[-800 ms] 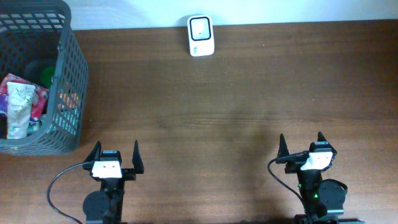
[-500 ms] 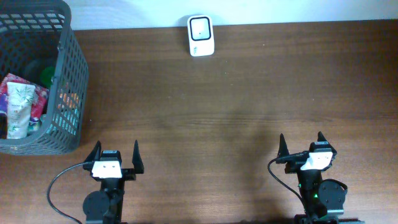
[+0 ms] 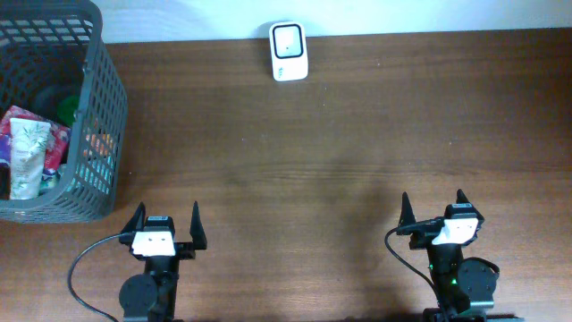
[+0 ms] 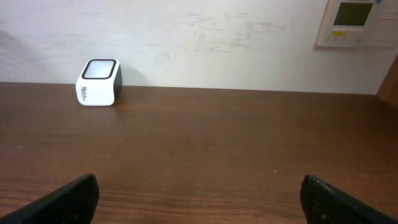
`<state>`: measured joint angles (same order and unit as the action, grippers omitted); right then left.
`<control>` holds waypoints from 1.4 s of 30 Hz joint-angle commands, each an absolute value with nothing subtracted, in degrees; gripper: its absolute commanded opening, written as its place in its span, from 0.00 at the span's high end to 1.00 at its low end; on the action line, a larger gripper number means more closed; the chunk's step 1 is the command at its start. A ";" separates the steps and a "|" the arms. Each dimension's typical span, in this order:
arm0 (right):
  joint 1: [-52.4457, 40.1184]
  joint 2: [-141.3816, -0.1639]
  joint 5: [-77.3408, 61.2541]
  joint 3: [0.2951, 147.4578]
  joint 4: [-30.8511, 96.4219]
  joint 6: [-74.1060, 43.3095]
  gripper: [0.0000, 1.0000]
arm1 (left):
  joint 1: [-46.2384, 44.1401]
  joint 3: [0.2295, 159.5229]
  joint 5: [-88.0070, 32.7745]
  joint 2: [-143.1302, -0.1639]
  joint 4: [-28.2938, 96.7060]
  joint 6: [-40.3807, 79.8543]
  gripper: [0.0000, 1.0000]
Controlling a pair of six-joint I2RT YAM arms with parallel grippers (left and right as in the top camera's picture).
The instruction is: Scan the item barcode
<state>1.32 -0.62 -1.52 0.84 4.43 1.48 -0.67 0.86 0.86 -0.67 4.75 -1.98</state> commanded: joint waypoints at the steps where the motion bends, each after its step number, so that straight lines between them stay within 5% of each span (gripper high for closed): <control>1: 0.71 -0.36 -1.43 0.32 4.49 0.84 0.02 | -0.30 0.51 0.23 -0.30 4.82 -2.90 0.01; 42: 0.71 -0.36 -1.43 0.32 4.49 0.84 0.01 | -0.32 0.54 -0.67 -0.34 4.82 -2.79 0.01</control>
